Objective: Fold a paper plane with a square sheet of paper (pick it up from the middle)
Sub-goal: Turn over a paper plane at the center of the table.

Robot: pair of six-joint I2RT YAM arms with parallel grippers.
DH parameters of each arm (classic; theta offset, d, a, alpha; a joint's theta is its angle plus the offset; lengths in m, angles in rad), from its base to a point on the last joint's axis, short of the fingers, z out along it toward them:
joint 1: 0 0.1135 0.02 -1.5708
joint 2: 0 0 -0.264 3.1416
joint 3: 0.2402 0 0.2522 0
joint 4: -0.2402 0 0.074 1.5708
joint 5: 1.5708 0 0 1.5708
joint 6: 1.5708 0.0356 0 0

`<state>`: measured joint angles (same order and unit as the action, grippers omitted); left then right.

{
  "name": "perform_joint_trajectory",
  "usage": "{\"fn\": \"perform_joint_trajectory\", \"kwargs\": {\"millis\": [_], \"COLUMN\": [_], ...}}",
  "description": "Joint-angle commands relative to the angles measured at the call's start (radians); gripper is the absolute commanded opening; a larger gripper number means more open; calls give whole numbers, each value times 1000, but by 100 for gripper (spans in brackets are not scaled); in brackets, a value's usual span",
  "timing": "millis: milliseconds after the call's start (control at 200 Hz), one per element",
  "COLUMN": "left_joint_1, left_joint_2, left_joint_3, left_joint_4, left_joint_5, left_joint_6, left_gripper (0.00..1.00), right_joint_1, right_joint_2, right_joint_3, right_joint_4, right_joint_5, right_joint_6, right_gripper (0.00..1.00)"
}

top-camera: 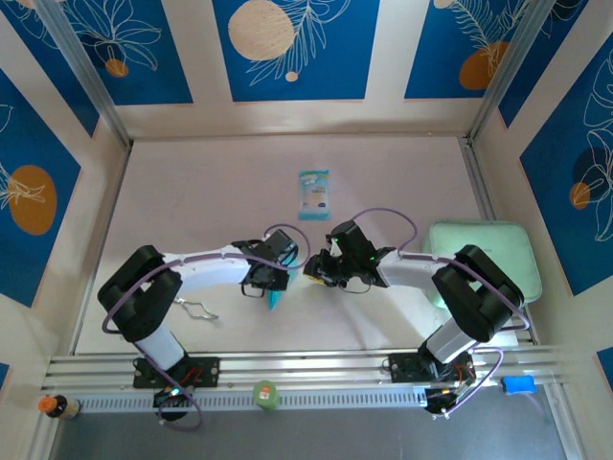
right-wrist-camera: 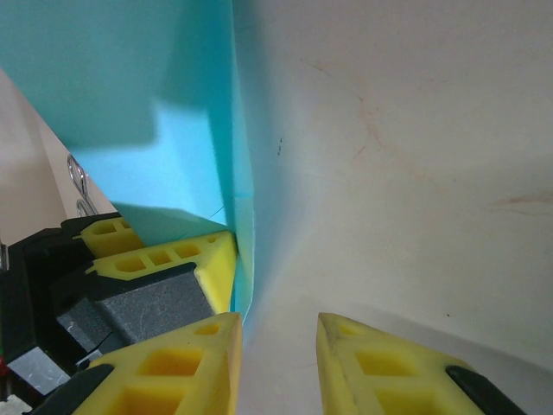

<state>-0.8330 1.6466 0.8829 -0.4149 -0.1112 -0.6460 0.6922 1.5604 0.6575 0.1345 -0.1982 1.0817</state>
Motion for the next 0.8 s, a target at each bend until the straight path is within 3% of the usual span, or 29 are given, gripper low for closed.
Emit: {"fn": "perform_joint_trajectory", "kwargs": {"millis": [0,375,795], "left_joint_1": [-9,-17,-35], "left_joint_2": [53,124,170], "left_joint_3": [7,33,113], "left_joint_4": [-57,-92,-181], "left_joint_5": [-12,-22,-58], "left_joint_6": [10,-60,-169], "left_gripper": [27,42,46], "right_joint_1": [-3,-50,-72], "right_joint_2": [-10,-127,-257], "right_joint_3": [-10,-79,-159], "right_joint_4": [-6,-54,-79], "right_joint_5": [-6,18,29], "right_joint_6": [0,-10,-7], "right_gripper": [29,29,29]}}
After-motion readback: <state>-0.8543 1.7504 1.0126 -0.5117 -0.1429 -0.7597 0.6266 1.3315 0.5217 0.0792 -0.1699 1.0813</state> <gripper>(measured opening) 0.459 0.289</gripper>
